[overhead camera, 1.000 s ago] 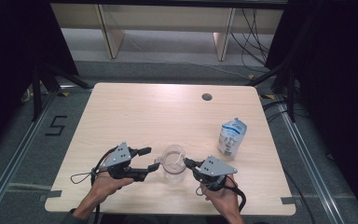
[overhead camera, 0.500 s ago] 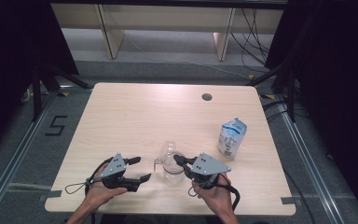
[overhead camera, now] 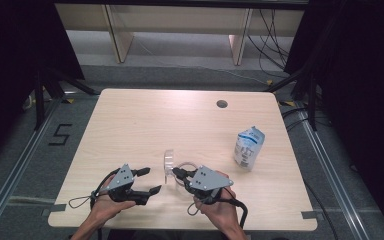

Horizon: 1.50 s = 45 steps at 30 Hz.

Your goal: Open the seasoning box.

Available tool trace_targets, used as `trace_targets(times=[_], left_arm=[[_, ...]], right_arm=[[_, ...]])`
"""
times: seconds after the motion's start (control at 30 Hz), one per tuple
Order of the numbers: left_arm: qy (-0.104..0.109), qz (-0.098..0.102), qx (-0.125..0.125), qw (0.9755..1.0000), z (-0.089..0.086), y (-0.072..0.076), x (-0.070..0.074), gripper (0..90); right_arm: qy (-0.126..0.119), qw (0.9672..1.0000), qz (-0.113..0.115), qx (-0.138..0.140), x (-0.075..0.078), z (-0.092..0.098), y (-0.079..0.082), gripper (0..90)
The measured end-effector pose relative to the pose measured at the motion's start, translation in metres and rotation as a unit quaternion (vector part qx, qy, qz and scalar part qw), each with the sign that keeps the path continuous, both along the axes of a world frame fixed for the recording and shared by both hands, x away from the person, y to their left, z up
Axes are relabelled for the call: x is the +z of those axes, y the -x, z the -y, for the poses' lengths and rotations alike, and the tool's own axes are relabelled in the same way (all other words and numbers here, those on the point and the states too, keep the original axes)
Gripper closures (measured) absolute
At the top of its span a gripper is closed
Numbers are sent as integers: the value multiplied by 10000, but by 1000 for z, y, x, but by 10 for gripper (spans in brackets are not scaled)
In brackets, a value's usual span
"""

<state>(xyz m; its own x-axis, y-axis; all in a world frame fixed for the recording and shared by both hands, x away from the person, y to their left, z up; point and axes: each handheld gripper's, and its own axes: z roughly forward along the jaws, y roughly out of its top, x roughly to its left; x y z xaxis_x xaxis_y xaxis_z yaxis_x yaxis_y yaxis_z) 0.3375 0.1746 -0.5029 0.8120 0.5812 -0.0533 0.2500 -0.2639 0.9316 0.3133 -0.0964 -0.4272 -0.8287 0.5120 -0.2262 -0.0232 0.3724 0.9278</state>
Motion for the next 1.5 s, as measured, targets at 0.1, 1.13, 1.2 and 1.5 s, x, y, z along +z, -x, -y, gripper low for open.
trace_targets(times=[0.1, 1.13, 1.2, 1.5], left_arm=[[6, 10, -10, 10000, 0, 0, 0, 247], [15, -151, 219, 9996, -3, 4, -6, 184], [70, -151, 198, 9997, -2, 4, -7, 184], [124, -145, 175, 9997, -2, 4, -6, 187]], right_arm=[[64, 10000, 20, 54, -1, -6, 0, 895], [-679, 9590, -158, -2746, -16, 153, 6, 281], [-654, 9561, -209, -2849, -20, 159, 2, 274], [-753, 9465, -309, -3124, -40, 179, -17, 177]])
